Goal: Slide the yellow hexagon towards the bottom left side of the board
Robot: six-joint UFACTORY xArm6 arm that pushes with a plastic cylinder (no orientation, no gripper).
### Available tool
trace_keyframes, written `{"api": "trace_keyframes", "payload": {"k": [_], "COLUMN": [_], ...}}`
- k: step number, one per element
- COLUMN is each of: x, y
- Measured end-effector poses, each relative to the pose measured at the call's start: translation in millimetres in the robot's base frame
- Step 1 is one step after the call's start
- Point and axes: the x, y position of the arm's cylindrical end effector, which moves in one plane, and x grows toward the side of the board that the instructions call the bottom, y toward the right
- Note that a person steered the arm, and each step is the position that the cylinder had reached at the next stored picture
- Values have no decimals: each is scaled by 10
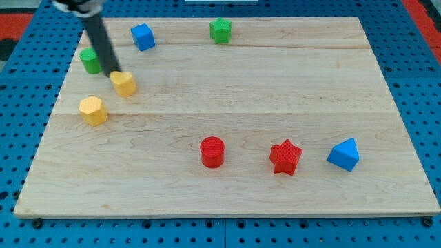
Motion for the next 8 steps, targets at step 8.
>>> {"api": "trace_keyframes", "payload": {"k": [8], "x": [846], "y": [318]}}
